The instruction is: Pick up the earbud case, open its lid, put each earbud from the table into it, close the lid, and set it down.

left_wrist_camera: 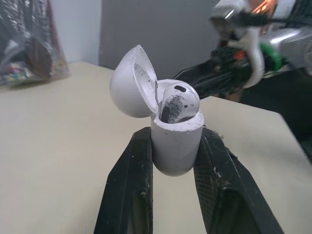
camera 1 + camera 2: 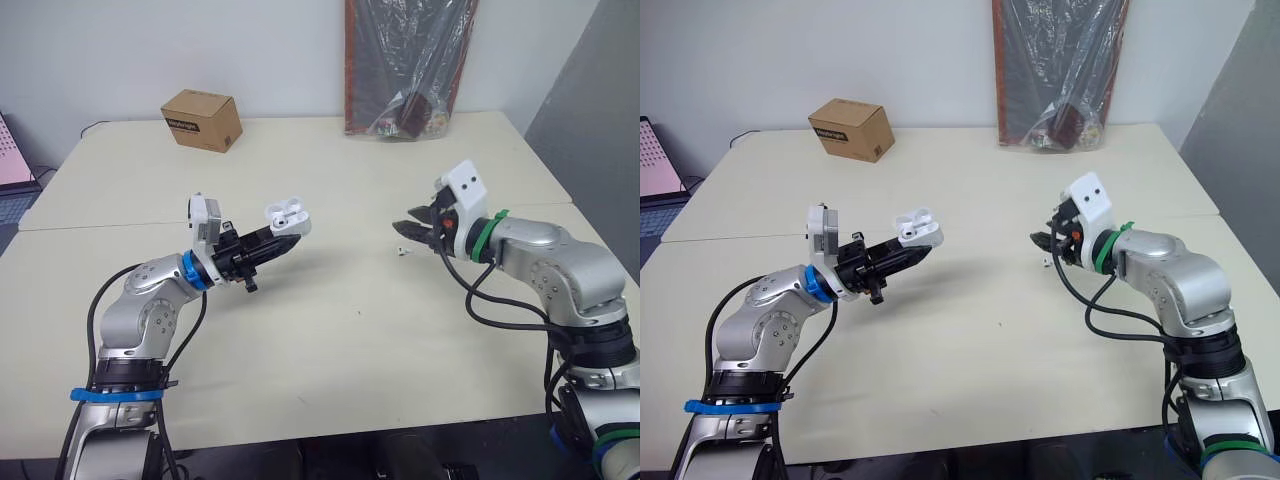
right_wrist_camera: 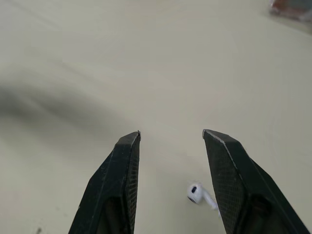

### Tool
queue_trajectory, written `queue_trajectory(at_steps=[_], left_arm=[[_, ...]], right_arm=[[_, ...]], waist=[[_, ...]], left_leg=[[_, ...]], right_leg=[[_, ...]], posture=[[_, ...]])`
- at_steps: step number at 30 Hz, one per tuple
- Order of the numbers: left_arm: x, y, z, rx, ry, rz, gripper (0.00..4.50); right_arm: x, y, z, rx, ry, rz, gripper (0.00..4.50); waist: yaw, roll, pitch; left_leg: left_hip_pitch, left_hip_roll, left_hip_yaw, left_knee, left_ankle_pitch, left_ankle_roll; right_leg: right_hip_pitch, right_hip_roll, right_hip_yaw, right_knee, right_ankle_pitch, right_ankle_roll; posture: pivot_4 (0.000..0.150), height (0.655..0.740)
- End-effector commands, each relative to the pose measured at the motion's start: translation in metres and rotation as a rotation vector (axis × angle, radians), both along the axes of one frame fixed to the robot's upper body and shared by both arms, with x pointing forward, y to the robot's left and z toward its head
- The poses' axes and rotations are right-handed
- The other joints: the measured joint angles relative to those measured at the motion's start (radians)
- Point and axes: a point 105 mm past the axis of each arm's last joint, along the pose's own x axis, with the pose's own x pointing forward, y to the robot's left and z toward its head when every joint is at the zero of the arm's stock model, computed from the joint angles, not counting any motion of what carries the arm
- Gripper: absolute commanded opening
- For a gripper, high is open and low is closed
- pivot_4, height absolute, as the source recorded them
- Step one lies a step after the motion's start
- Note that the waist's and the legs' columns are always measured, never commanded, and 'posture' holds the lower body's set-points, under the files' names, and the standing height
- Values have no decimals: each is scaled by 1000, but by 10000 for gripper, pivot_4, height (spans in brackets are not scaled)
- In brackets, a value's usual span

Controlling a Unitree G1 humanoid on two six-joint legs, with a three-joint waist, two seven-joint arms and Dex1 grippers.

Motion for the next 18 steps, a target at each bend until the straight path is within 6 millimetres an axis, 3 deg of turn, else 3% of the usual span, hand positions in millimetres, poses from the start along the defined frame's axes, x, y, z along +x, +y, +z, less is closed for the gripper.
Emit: queue_trajectory(at_steps=[1, 9, 18], left_arm=[[-8, 3, 16, -11, -33, -34, 7605], [-11, 0, 14, -10, -48, -10, 7605], [-14, 3, 12, -1, -56, 19, 7605]], right_arm=[[14, -15, -17, -121, -35, -18, 20937], [33, -16, -38, -160, 0, 1, 20937], [36, -11, -49, -141, 54, 33, 20937]], waist=[[1, 0, 0], [1, 0, 0], [1, 0, 0]], left_leg=[[0, 0, 0, 0, 0, 0], [0, 0, 1, 0, 0, 0], [0, 0, 0, 0, 0, 0]], right_leg=[[0, 0, 0, 0, 0, 0], [0, 0, 1, 0, 3, -4], [0, 0, 0, 0, 3, -4]], posture=[[1500, 7400], [1500, 7400], [1500, 7400]])
